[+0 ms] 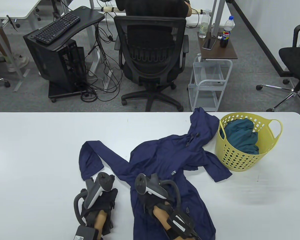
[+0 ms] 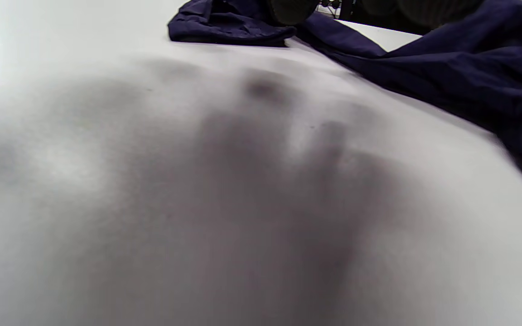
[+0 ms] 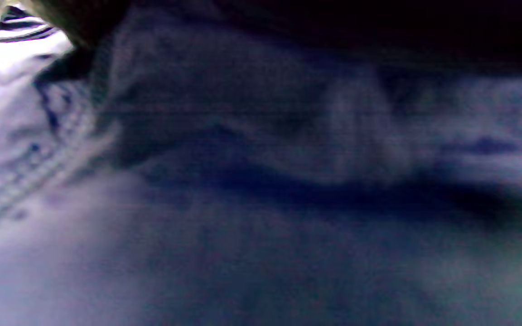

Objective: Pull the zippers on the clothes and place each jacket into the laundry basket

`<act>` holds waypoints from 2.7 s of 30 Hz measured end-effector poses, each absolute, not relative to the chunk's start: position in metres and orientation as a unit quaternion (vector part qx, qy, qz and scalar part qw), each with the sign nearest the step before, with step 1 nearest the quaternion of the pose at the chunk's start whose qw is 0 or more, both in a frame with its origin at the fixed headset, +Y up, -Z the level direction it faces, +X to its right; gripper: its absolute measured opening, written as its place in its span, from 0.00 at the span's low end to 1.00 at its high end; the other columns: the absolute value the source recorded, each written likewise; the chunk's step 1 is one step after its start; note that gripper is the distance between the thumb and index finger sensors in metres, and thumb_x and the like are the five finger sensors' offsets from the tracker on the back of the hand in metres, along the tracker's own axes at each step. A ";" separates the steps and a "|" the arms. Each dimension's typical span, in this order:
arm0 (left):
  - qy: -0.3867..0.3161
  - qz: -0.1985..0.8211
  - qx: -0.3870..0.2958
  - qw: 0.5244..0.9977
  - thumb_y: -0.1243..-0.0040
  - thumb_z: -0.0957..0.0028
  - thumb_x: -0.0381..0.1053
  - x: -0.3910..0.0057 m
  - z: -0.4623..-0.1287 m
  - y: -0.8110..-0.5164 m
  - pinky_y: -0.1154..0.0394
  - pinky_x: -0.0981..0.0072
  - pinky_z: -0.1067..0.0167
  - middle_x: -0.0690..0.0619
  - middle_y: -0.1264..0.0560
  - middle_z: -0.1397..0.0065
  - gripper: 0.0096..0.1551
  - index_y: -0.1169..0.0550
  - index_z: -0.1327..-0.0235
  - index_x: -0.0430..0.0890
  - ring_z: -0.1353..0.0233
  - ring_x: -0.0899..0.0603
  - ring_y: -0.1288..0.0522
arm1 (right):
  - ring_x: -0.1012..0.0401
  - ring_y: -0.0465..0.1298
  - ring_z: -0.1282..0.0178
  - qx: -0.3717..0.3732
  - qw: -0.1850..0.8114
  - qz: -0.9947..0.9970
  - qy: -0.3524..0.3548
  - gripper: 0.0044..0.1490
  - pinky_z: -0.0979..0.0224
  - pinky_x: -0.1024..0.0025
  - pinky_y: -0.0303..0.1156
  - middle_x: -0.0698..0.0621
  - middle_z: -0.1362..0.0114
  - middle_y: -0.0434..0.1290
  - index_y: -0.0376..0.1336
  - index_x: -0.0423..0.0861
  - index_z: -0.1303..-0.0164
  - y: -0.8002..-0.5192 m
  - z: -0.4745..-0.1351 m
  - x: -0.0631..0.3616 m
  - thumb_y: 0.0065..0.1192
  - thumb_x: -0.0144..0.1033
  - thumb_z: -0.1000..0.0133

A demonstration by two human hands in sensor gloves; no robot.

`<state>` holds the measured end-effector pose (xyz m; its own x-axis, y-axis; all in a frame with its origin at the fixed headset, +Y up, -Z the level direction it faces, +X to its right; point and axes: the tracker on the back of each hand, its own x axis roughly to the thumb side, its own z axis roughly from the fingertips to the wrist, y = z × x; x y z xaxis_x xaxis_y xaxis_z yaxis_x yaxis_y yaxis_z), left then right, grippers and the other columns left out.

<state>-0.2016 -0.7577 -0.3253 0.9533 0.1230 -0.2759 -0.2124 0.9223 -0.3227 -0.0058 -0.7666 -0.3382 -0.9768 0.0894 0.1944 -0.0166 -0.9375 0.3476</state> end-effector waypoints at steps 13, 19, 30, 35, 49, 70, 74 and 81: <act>0.013 -0.003 -0.224 0.974 0.52 0.53 0.56 -0.176 -0.341 -0.783 0.59 0.38 0.24 0.76 0.60 0.17 0.34 0.43 0.32 0.76 0.17 0.48 0.69 | 0.42 0.50 0.14 0.141 0.048 0.971 0.186 0.38 0.20 0.39 0.51 0.57 0.11 0.51 0.59 0.59 0.24 -0.766 -0.322 0.015 0.55 0.58 0.46; 0.064 -0.023 -0.238 0.969 0.54 0.58 0.70 -0.183 -0.334 -0.777 0.56 0.35 0.26 0.64 0.49 0.14 0.38 0.44 0.31 0.75 0.17 0.40 0.65 | 0.43 0.49 0.14 0.116 0.040 0.969 0.214 0.41 0.19 0.42 0.49 0.58 0.10 0.45 0.49 0.64 0.21 -0.776 -0.326 0.022 0.51 0.61 0.45; 0.204 -0.080 -0.278 0.935 0.55 0.59 0.71 -0.250 -0.308 -0.778 0.50 0.33 0.26 0.62 0.56 0.15 0.44 0.56 0.30 0.74 0.16 0.33 0.53 | 0.45 0.47 0.14 0.109 0.045 0.969 0.215 0.41 0.18 0.43 0.48 0.60 0.10 0.44 0.47 0.67 0.21 -0.777 -0.328 0.029 0.51 0.62 0.45; 0.278 -0.079 -0.282 0.915 0.48 0.55 0.61 -0.315 -0.291 -0.774 0.50 0.35 0.26 0.61 0.60 0.15 0.43 0.56 0.32 0.75 0.16 0.39 0.50 | 0.45 0.47 0.14 0.104 0.046 0.970 0.215 0.41 0.18 0.44 0.47 0.61 0.11 0.43 0.47 0.67 0.21 -0.778 -0.328 0.031 0.50 0.62 0.45; 0.336 -0.063 -0.243 0.908 0.42 0.57 0.62 -0.361 -0.276 -0.745 0.51 0.35 0.26 0.60 0.59 0.15 0.50 0.60 0.34 0.74 0.16 0.38 0.52 | 0.46 0.52 0.14 0.123 0.064 0.973 0.187 0.40 0.20 0.42 0.53 0.59 0.12 0.51 0.53 0.63 0.22 -0.772 -0.332 0.028 0.54 0.60 0.46; -0.018 0.025 -0.131 0.991 0.52 0.57 0.69 -0.058 -0.332 -0.723 0.50 0.35 0.25 0.66 0.49 0.14 0.38 0.47 0.30 0.78 0.15 0.40 0.53 | 0.49 0.78 0.38 -0.120 0.255 0.956 0.078 0.34 0.39 0.56 0.74 0.49 0.24 0.74 0.68 0.53 0.31 -0.758 -0.332 0.218 0.64 0.52 0.47; -0.045 0.004 -0.141 0.989 0.52 0.57 0.68 -0.044 -0.331 -0.741 0.49 0.35 0.25 0.66 0.47 0.14 0.37 0.45 0.31 0.78 0.15 0.40 0.52 | 0.49 0.78 0.37 -0.116 0.267 0.953 0.084 0.38 0.38 0.56 0.74 0.48 0.21 0.72 0.64 0.53 0.27 -0.760 -0.337 0.206 0.64 0.55 0.47; -0.074 0.010 -0.152 0.986 0.51 0.57 0.67 -0.045 -0.325 -0.757 0.47 0.35 0.27 0.66 0.42 0.15 0.36 0.42 0.31 0.76 0.16 0.40 0.48 | 0.47 0.71 0.28 -0.108 0.261 0.954 0.106 0.43 0.27 0.47 0.64 0.53 0.24 0.75 0.61 0.53 0.24 -0.769 -0.345 0.183 0.71 0.54 0.50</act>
